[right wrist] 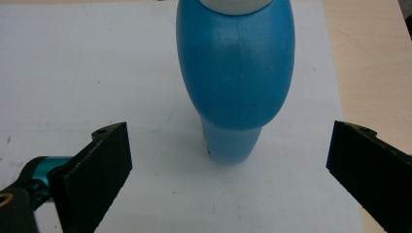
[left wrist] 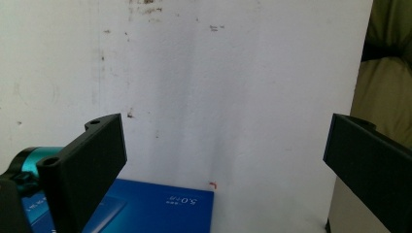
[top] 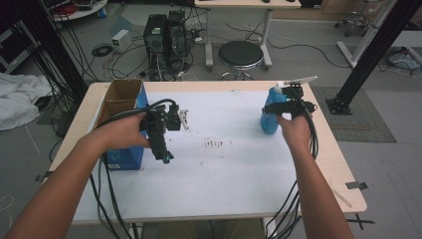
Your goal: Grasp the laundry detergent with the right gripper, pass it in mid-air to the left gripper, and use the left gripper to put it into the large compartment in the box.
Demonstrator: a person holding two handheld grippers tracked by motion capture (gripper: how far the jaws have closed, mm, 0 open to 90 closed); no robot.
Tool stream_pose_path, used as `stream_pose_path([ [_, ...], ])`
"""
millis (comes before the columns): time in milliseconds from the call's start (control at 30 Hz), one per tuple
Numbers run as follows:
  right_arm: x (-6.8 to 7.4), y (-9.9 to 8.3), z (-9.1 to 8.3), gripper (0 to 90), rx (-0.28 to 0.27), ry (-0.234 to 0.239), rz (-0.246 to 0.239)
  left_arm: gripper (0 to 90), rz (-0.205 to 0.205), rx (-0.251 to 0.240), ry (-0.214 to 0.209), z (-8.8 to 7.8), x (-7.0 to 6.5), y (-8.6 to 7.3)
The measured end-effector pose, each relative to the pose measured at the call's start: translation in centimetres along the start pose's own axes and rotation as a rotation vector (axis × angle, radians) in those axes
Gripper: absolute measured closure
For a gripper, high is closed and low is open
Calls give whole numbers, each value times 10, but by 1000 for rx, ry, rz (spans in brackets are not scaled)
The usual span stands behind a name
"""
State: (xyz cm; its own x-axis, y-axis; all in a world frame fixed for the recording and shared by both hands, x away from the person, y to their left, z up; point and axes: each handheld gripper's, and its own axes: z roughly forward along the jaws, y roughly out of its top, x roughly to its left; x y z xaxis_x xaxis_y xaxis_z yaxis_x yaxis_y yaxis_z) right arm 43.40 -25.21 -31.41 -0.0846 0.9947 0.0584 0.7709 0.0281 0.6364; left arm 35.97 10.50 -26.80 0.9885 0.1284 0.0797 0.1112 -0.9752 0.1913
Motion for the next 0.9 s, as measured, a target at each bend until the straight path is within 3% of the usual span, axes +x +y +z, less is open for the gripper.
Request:
stream_pose_path([
  [333,0,-15,9,15,-88,-3,-14,18,-4,-1,-4,2,3,-2],
  [500,0,-24,17,15,-121,18,8,18,-8,-7,-7,2,4,-2],
  [900,1,-34,28,15,-209,15,14,18,-11,-8,-9,4,6,-4],
])
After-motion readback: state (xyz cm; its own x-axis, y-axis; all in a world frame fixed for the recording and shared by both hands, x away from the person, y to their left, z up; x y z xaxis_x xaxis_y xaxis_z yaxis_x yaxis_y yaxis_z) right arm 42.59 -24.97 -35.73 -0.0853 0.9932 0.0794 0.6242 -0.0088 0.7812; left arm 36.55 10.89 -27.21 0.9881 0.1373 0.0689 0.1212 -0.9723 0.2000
